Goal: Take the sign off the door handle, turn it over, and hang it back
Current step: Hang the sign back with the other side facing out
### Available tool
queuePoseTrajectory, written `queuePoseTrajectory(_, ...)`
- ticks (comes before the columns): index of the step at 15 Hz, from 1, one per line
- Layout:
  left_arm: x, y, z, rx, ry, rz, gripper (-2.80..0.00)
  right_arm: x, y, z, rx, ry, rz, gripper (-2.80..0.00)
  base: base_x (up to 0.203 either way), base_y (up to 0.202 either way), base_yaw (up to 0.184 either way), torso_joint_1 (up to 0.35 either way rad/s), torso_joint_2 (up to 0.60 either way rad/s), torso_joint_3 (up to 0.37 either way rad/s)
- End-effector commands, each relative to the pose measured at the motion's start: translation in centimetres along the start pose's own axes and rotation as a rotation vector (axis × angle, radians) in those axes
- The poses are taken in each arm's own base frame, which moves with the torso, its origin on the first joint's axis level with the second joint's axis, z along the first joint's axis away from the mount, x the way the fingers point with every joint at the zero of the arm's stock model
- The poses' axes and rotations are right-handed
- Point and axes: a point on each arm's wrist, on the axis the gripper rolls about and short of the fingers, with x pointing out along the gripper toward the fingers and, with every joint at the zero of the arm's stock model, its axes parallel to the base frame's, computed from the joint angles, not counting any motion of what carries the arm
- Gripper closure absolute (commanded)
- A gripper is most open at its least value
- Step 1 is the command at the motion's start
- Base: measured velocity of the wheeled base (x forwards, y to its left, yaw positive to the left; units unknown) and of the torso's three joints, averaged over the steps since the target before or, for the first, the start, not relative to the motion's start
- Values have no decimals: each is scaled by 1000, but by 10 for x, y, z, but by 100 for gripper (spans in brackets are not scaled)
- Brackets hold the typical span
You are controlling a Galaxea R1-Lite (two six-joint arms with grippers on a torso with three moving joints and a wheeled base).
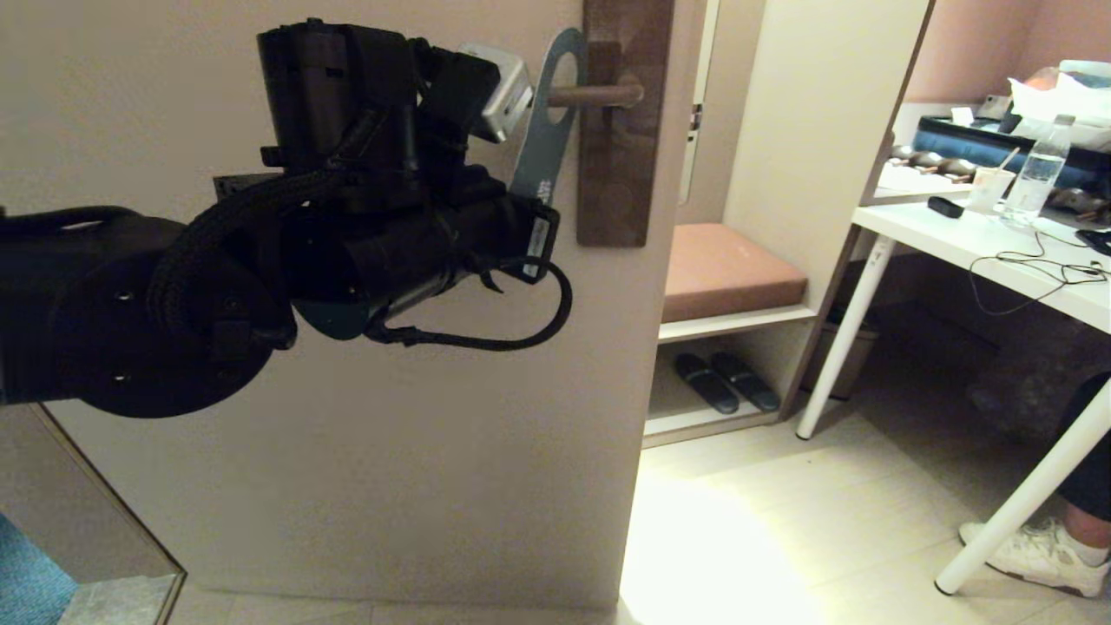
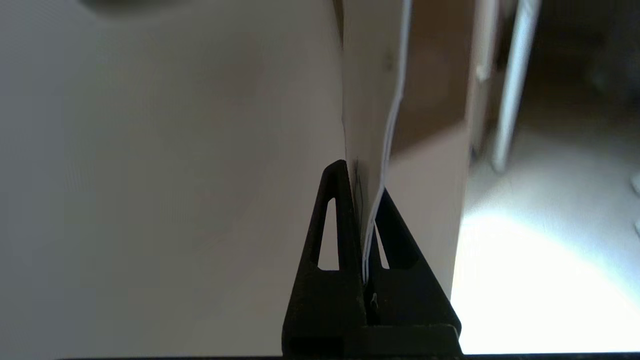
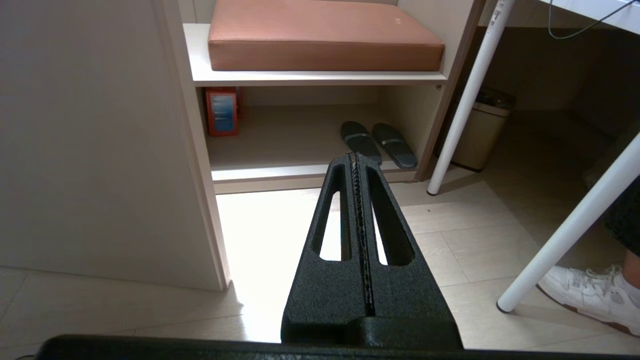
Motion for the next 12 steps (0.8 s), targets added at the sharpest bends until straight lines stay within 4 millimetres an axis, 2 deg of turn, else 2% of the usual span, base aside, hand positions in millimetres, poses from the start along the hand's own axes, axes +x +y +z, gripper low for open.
queuePoseTrajectory(1,8,-6,-5,1,-2,15,0,0,0,0,-1,0,1,0,0,0,0,0,0,0)
queuePoseTrajectory(12,3,-20,-1,-11,-18,-20,0,0,0,0,-1,0,1,0,0,0,0,0,0,0)
